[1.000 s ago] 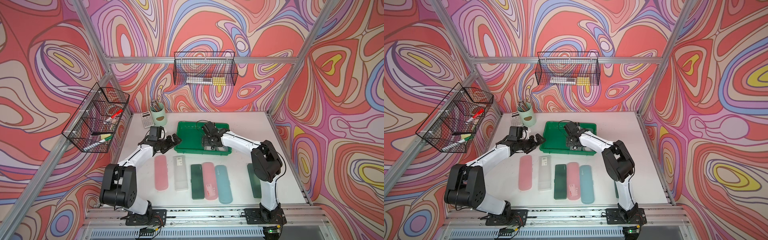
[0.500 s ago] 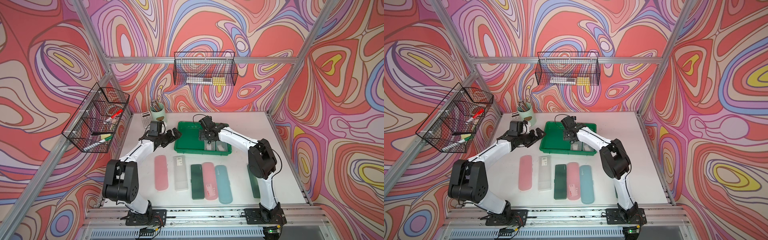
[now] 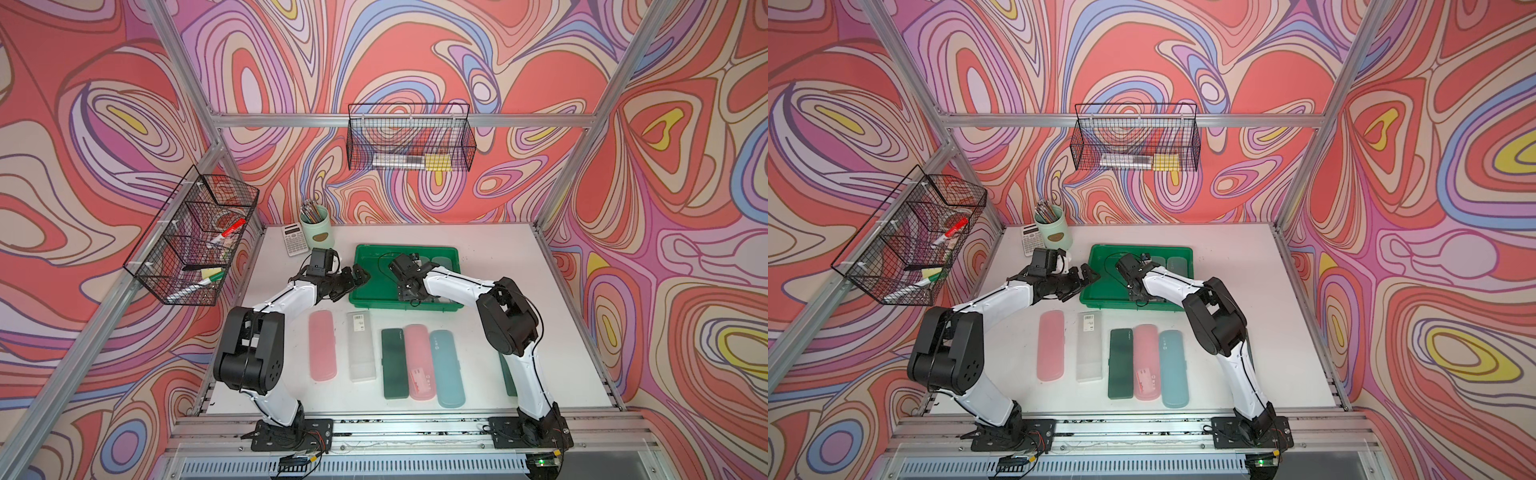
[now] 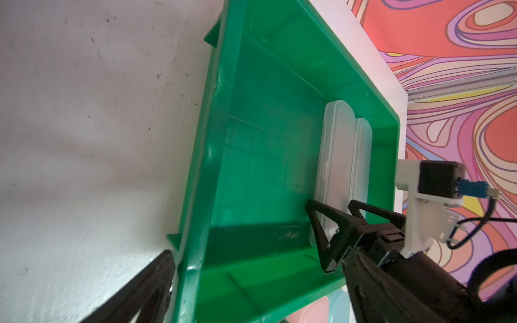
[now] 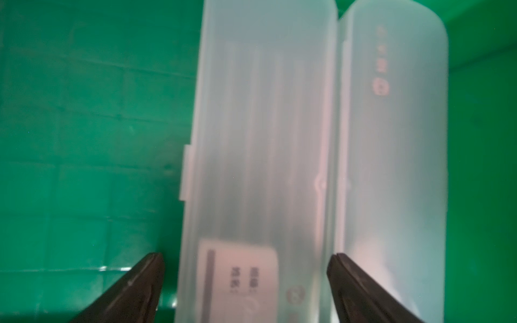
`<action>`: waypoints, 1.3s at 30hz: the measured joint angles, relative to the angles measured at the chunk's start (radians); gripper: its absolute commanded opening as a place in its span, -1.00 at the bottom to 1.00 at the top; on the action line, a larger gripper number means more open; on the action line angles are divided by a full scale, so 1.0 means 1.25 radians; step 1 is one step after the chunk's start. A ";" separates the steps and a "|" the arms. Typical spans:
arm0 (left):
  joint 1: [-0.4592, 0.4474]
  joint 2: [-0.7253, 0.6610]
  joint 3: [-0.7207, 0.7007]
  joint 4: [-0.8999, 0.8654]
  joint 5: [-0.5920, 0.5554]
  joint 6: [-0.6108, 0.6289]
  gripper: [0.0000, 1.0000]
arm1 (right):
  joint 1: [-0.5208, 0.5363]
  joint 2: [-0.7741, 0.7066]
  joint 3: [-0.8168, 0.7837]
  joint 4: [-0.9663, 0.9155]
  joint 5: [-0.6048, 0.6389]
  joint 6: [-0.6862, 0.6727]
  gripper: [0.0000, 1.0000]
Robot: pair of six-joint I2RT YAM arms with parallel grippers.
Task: Put the pencil case into the storage box
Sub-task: Place the pencil case at the storage box, then pick up the pencil case from the center of the board.
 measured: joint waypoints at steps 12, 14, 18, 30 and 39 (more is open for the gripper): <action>-0.054 0.006 -0.007 0.008 -0.027 -0.013 0.97 | -0.053 -0.082 -0.067 0.009 -0.011 -0.028 0.89; -0.061 0.004 -0.007 0.006 -0.034 -0.014 0.97 | -0.061 -0.123 -0.084 0.015 -0.018 -0.038 0.91; -0.063 -0.021 -0.012 -0.019 -0.061 -0.013 0.99 | -0.078 -0.242 -0.139 0.033 -0.032 -0.040 0.92; -0.063 -0.192 -0.031 -0.048 -0.153 0.008 0.99 | -0.162 -0.601 -0.467 0.048 -0.051 0.102 0.97; -0.064 -0.226 -0.078 -0.009 -0.172 -0.038 0.98 | -0.204 -0.756 -0.629 -0.026 -0.065 0.245 0.96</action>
